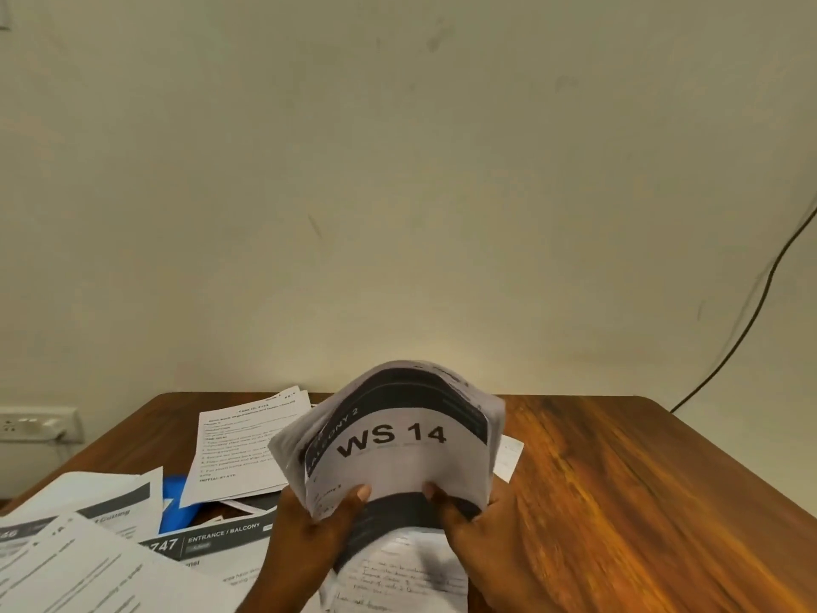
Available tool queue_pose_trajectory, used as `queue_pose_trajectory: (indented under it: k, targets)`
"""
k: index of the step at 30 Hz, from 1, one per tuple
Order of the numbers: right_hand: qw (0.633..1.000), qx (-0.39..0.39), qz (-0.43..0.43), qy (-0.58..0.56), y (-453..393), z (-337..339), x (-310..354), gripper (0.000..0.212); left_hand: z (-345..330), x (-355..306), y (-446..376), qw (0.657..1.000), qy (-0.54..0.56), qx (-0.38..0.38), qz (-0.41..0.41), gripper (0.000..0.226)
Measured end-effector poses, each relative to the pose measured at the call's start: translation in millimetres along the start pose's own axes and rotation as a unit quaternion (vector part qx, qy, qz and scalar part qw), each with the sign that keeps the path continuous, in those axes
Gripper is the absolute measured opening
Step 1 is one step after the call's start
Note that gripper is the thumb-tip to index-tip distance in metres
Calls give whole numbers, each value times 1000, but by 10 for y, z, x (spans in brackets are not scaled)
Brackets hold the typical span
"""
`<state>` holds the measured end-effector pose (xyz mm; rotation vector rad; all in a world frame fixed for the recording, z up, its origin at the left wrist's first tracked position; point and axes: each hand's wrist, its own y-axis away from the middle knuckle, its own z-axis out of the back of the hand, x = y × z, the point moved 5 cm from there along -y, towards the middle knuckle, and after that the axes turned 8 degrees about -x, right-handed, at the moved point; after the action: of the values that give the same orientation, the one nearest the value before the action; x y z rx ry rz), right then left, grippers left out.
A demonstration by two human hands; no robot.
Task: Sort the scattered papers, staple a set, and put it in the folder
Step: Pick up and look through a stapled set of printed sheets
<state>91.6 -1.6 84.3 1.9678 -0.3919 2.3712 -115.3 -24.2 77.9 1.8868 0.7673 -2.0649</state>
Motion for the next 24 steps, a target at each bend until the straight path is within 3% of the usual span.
queue_pose_trajectory:
  k: [2,5,12,18,24]
  targets:
    - [1000,-6,10,-10,10,18,-2,35,-25,-26,57,999,-4,4,-31,56]
    - [999,-19,-1,-38,-49,104,8,34,-218,-3,94,992,-90,74,-48,26]
    - [995,-49,-39,-72,-176,197,-42,47,-490,74,-10,992,-111,56,-3,54]
    - [998,-37,-50,-15,-234,244,-103,56,-469,226,-23,992,-92,57,72,53]
    - [993,-43,-72,80,-224,215,-255,87,-539,316,11,989,-83,67,105,49]
